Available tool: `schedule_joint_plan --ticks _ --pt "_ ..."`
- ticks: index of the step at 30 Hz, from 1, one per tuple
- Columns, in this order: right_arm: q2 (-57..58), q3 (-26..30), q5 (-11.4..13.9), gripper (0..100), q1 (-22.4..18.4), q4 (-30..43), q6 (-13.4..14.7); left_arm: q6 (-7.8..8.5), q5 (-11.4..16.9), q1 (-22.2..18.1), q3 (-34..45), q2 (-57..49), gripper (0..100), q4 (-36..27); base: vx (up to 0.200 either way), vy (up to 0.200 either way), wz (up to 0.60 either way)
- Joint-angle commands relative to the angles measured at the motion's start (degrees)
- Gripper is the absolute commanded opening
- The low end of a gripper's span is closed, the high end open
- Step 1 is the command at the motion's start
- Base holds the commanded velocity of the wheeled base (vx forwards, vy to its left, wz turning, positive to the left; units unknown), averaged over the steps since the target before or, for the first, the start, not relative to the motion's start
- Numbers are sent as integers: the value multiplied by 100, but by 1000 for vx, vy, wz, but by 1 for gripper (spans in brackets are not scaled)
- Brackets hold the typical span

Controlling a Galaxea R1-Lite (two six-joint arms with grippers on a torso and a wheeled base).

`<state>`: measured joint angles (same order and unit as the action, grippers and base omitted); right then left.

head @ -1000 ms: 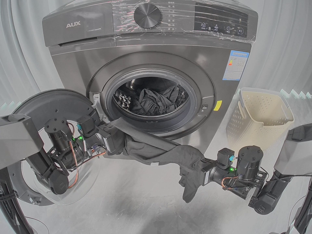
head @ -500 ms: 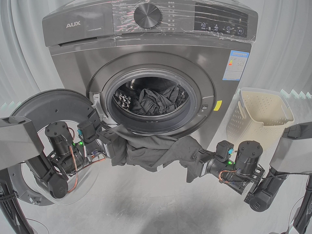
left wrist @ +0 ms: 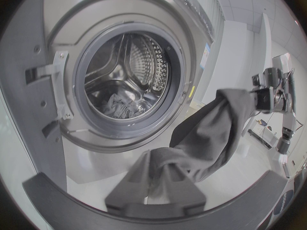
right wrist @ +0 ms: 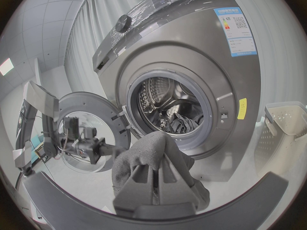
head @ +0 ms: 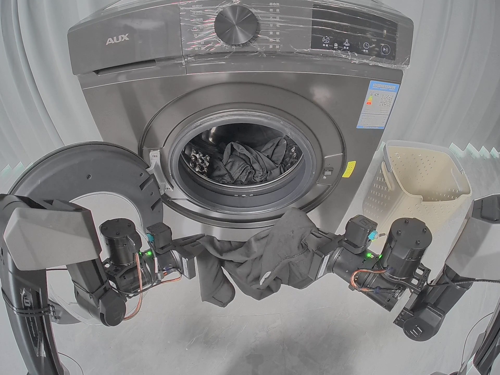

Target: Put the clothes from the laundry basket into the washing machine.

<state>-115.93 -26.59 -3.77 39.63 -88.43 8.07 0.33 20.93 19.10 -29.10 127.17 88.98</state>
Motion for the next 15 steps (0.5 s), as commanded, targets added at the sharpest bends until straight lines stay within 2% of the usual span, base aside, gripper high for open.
schedule_joint_plan --ticks 1,6,9,11,15 --pt "185 -136 16 0 71 1 -16 20 -28 15 -43 343 100 14 0 0 0" --pt "220 -558 16 0 194 10 -16 55 -54 15 45 431 100 14 0 0 0" --pt "194 -848 8 0 291 19 -16 275 -63 41 62 528 100 14 0 0 0" --pt "176 -918 -1 0 282 10 -16 336 -63 94 62 502 100 14 0 0 0" --pt "159 -1085 -63 0 264 10 -7 345 -72 217 115 370 100 23 0 0 0"
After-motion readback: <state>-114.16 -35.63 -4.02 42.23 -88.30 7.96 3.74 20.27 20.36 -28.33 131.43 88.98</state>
